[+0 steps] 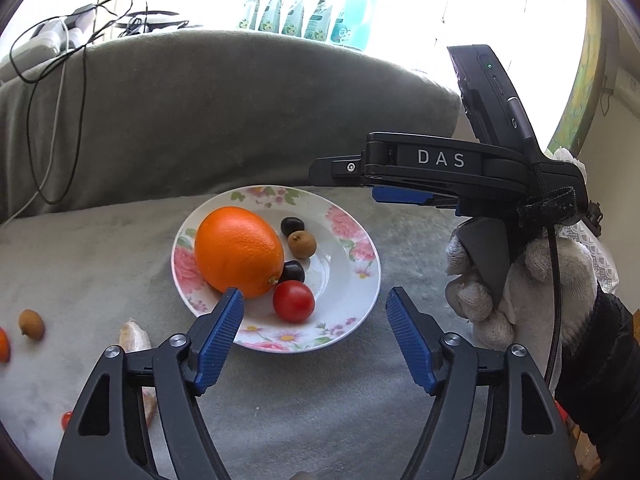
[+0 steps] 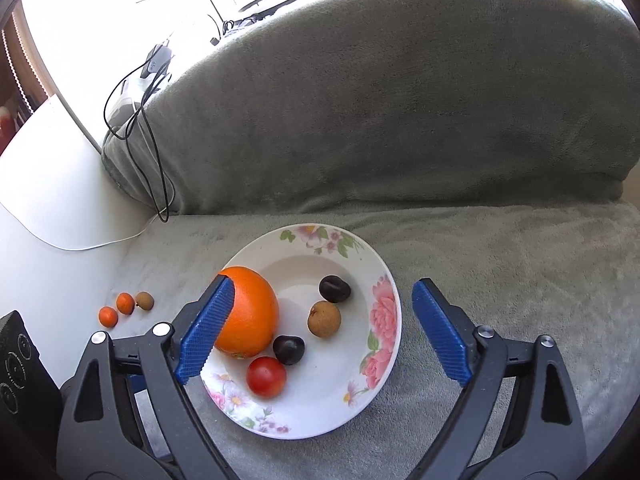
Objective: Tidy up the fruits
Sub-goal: 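Withdraw both grippers from the plate toward the remaining fruits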
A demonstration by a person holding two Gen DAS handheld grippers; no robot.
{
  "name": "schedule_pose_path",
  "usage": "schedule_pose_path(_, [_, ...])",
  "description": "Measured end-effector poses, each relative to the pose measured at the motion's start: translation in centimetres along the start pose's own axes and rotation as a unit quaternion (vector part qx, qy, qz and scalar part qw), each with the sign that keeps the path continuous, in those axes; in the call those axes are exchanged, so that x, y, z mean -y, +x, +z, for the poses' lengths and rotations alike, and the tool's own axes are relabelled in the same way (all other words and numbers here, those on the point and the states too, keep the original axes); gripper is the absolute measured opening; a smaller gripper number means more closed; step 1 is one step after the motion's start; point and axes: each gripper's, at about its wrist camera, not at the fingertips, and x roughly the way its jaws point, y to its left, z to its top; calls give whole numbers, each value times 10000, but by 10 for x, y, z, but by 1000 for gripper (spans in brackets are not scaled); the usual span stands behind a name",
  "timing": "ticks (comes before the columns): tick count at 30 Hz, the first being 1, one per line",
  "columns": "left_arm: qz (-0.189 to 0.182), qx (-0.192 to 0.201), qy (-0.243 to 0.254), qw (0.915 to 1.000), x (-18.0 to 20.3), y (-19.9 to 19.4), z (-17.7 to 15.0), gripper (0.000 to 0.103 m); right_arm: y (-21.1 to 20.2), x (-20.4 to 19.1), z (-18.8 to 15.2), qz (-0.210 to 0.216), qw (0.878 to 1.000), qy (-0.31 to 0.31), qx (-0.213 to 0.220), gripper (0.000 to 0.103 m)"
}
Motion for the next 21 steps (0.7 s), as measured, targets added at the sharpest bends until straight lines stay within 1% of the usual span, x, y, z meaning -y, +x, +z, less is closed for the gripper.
schedule_pose_path(8, [40, 51, 10, 10000, -2, -16, -6, 74, -14, -10, -5, 38, 10000, 25, 62, 94])
schedule_pose_path(16, [141, 164, -72, 9997, -15, -35, -13, 74, -28, -35, -12, 198, 9997, -93, 125, 94])
schedule_pose_path(21, [260, 228, -138, 9993, -26, -48, -19, 74, -32, -54, -19, 307, 9992, -224, 75, 94])
